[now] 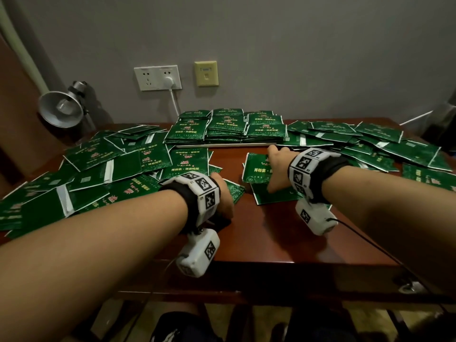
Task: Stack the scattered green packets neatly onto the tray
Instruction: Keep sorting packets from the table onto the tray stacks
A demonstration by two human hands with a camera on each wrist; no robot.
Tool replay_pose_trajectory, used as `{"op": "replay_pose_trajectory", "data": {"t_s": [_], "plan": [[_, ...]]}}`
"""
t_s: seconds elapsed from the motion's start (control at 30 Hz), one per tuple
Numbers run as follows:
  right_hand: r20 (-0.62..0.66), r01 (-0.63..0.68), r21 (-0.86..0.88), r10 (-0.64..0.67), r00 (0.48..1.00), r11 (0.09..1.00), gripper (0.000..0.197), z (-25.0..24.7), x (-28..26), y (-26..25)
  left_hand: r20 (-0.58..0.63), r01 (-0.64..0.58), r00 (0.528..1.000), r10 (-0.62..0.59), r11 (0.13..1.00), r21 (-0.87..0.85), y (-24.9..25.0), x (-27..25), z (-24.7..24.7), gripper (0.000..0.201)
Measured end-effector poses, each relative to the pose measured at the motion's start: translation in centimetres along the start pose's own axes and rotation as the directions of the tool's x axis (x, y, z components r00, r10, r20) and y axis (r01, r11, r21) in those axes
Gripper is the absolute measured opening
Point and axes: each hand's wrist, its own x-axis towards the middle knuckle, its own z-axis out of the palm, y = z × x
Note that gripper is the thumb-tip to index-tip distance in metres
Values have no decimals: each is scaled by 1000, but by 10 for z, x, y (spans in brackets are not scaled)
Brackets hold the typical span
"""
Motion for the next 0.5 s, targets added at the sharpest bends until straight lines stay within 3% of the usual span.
{"op": "replay_pose_trajectory", "data": {"t_s": [0.1, 0.23, 0.43, 0.5], "plan": [[-57, 39, -14, -40, 998, 999, 70, 2, 0, -1, 30, 84, 996, -88, 991, 100, -2, -1, 8, 72], [-35, 31, -36, -33, 999, 999, 73, 3, 5, 1, -107, -19, 994, 29, 995, 97, -9, 6, 19, 54], [-68, 54, 51, -50, 996, 997, 78, -4, 11, 3, -229, -102, 967, 115, 993, 68, -22, 21, 0, 72], [-80, 73, 84, -67, 995, 994, 81, -7, 15, 0, -264, -99, 956, 128, 988, 120, -28, 27, -13, 68]]}}
